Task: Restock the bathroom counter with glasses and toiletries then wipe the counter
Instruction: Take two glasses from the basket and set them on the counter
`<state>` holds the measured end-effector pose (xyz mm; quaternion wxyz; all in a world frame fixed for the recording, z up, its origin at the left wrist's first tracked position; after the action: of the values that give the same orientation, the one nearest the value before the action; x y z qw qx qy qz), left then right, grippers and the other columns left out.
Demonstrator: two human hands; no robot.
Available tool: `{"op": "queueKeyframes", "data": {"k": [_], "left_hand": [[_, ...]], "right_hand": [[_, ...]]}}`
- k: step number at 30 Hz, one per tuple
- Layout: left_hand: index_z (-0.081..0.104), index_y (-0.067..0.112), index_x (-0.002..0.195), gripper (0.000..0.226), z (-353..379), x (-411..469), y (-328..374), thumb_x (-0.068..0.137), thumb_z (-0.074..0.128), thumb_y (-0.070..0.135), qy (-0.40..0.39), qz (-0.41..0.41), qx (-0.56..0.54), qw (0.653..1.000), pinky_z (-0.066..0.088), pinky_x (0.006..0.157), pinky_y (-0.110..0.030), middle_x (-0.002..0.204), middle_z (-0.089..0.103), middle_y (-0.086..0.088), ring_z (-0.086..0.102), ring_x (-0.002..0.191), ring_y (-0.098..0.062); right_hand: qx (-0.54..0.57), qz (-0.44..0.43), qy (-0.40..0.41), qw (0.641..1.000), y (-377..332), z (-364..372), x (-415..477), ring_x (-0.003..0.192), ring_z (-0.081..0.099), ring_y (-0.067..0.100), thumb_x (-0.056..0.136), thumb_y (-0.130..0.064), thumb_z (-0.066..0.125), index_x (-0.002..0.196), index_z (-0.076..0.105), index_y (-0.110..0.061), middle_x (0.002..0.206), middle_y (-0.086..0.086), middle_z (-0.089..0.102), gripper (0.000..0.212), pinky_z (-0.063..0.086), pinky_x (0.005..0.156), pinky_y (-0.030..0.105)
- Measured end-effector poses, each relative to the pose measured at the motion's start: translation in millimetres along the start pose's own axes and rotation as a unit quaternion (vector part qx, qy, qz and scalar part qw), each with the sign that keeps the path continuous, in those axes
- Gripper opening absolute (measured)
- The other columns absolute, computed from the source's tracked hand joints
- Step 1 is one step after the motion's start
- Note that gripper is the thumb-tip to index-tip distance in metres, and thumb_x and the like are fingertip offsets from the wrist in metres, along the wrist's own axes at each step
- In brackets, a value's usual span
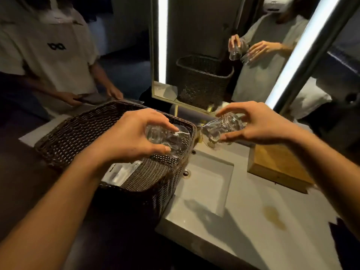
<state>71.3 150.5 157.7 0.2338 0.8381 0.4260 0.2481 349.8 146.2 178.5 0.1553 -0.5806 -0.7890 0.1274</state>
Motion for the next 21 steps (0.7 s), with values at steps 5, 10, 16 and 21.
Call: {"op": "queueKeyframes", "data": {"k": [5,10,16,21], "left_hand": [[0.074,0.042,0.112,0.047,50.3,15.3,41.2,0.068,0.089,0.035,-0.064,0.047,-0.018,0.997,0.044,0.113,-0.036,0.128,0.063,0.016,0.055,0.123,0.0],[0.073,0.041,0.115,0.049,95.8,36.2,69.7,0.068,0.089,0.035,-0.098,0.076,-0.019,0.992,0.042,0.109,-0.028,0.129,0.063,0.016,0.055,0.122,-0.001],[0.071,0.042,0.117,0.049,149.5,66.5,102.4,0.071,0.087,0.038,-0.104,0.114,-0.023,0.988,0.037,0.091,-0.008,0.128,0.063,0.02,0.056,0.118,0.001],[0.069,0.038,0.12,0.052,200.5,100.1,143.3,0.072,0.087,0.033,-0.115,0.129,-0.032,0.984,0.043,0.088,-0.013,0.127,0.063,0.014,0.057,0.114,-0.002]], "right_hand": [[0.018,0.07,0.03,0.997,33.4,-18.3,-68.0,0.102,0.06,0.001,0.064,-0.043,0.088,0.117,0.064,-0.038,0.109,-0.017,0.065,0.058,0.05,0.086,0.02],[0.016,0.122,0.055,0.991,72.5,-33.5,-125.2,0.1,0.052,-0.015,0.067,-0.043,0.086,0.117,0.063,-0.04,0.104,-0.027,0.056,0.055,0.043,0.071,0.003],[0.024,0.193,0.06,0.979,129.9,-47.2,-181.7,0.106,0.055,-0.001,0.069,-0.042,0.086,0.121,0.06,-0.043,0.12,-0.015,0.061,0.058,0.04,0.075,0.012],[0.015,0.239,0.075,0.968,181.3,-61.5,-225.0,0.109,0.055,0.005,0.067,-0.048,0.085,0.123,0.059,-0.044,0.122,-0.015,0.061,0.061,0.044,0.078,0.02]]}}
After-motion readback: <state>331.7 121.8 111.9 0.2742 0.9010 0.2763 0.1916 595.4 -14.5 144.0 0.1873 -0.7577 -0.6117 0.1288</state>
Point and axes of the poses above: each hand's wrist, its own x-axis towards the middle knuckle, its own z-axis out of the palm, y = z × x, the point moved 4 cm from there along x, towards the middle knuckle
